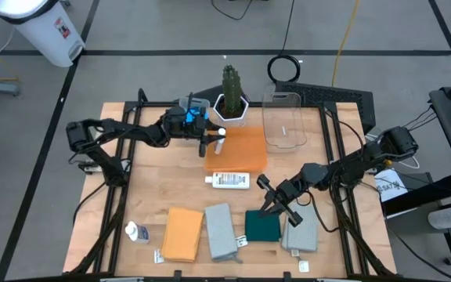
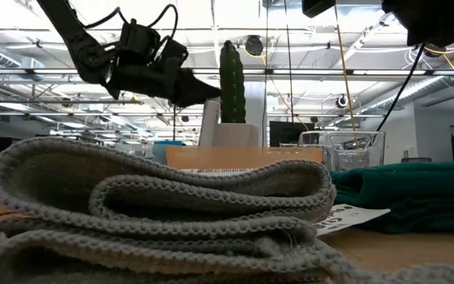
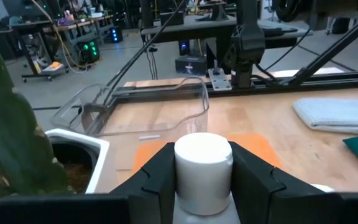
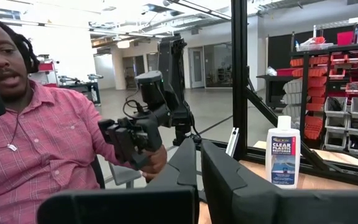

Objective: Pick & Place Kitchen Items
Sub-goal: Put the white plastic restorer bottle into the orange bin

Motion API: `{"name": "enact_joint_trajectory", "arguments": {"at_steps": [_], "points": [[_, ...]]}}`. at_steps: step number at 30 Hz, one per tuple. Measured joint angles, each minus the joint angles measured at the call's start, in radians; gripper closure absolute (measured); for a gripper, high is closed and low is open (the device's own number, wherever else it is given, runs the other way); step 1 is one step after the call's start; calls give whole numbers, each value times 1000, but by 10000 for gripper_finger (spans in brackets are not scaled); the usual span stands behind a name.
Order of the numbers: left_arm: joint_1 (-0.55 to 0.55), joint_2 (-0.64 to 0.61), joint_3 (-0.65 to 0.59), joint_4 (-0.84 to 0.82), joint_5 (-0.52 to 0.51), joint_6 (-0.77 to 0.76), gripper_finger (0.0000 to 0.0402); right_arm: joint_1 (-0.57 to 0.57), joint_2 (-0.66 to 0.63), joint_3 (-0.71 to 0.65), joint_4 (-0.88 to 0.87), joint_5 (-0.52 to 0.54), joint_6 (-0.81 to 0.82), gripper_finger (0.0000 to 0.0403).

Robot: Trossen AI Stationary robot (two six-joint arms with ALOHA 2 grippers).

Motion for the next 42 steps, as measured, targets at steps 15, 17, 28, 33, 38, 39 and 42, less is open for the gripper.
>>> {"name": "enact_joint_trajectory", "arguments": {"at_steps": [15, 17, 28, 33, 38, 39, 42], "points": [[12, 14, 0, -3, -144, -81, 177, 0, 0, 0, 0, 0, 0, 403], [11, 14, 0, -8, -152, -82, 156, 0, 0, 0, 0, 0, 0, 403], [9, -50, 0, -24, -153, -155, 118, 0, 0, 0, 0, 0, 0, 403], [-10, -144, 0, -73, -153, -162, 117, 0, 0, 0, 0, 0, 0, 403], [-74, -280, 1, -187, -190, -203, 117, 10, 0, 0, -29, 190, -57, 396], [-98, -310, 1, -220, -208, -202, 117, 18, 0, 0, -57, 258, -85, 392], [-180, -391, 1, -319, -265, -204, 117, 51, 2, 19, -190, 502, -132, 381]]}}
